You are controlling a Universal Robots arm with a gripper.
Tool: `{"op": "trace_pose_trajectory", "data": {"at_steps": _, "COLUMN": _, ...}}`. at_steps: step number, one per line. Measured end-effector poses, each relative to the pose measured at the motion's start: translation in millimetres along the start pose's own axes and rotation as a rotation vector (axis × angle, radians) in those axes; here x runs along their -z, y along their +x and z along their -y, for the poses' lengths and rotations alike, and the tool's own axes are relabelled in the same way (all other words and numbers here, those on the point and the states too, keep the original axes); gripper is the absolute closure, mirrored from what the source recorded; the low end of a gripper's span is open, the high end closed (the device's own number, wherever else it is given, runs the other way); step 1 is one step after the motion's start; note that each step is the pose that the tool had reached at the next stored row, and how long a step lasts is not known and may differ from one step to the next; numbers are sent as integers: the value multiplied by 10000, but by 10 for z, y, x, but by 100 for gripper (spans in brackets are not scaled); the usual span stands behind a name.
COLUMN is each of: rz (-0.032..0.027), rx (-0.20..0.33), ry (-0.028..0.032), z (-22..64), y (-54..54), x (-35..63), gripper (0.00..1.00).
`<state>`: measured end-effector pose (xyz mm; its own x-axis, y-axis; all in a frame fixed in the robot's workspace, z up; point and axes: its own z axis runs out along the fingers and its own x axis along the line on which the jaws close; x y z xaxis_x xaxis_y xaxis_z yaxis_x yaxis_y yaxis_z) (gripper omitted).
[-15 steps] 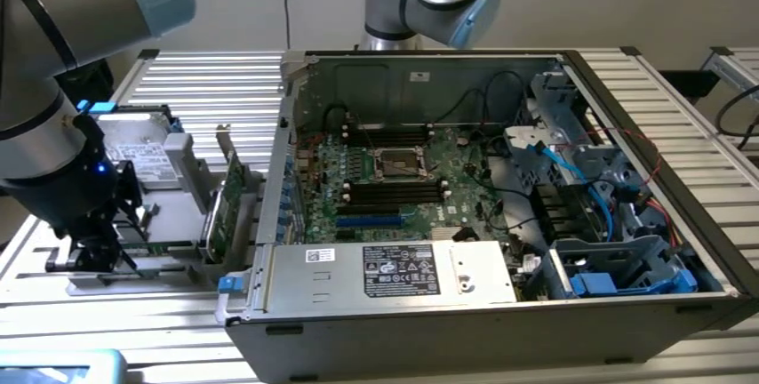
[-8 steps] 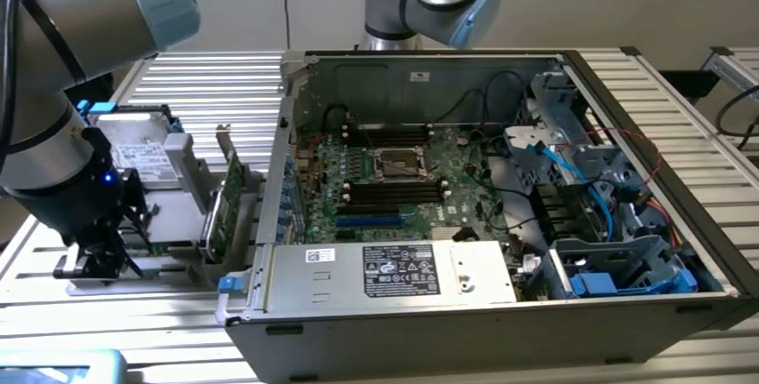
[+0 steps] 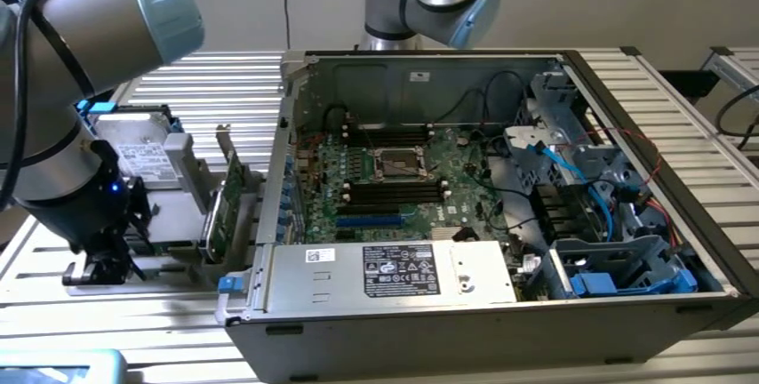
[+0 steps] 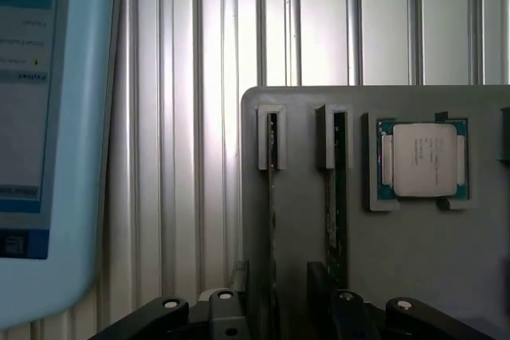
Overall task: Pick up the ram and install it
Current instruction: 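Pick up the ram and move it above insertion slot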
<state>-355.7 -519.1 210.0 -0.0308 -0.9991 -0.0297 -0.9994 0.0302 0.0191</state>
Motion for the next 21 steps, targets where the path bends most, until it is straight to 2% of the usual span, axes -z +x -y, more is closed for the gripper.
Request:
{"op": "trace_pose_trajectory", "data": {"at_steps": 11, "rz": 1, "rx": 1, "ry": 0, "z": 3, "y": 4, "x": -135, "gripper": 58}}
{"op": "trace_pose_trajectory", "data": {"at_steps": 13, "rz": 0, "rx": 0, "ry": -1, "z": 3, "y": 5, "x": -147, "gripper": 66}}
{"op": "trace_pose_trajectory", "data": {"at_steps": 14, "rz": -1, "rx": 0, "ry": -1, "z": 3, "y": 5, "x": -151, "gripper": 66}}
{"op": "trace_pose_trajectory", "data": {"at_steps": 16, "rz": -1, "rx": 0, "ry": -1, "z": 2, "y": 5, "x": -153, "gripper": 78}}
{"op": "trace_pose_trajectory", "data": {"at_steps": 17, "rz": -2, "rx": 1, "ry": -1, "z": 0, "y": 5, "x": -153, "gripper": 78}}
{"op": "trace_pose_trajectory", "data": {"at_steps": 18, "rz": 1, "rx": 0, "ry": -1, "z": -2, "y": 5, "x": -152, "gripper": 84}}
{"op": "trace_pose_trajectory", "data": {"at_steps": 21, "rz": 2, "rx": 0, "ry": 0, "z": -7, "y": 6, "x": -59, "gripper": 86}}
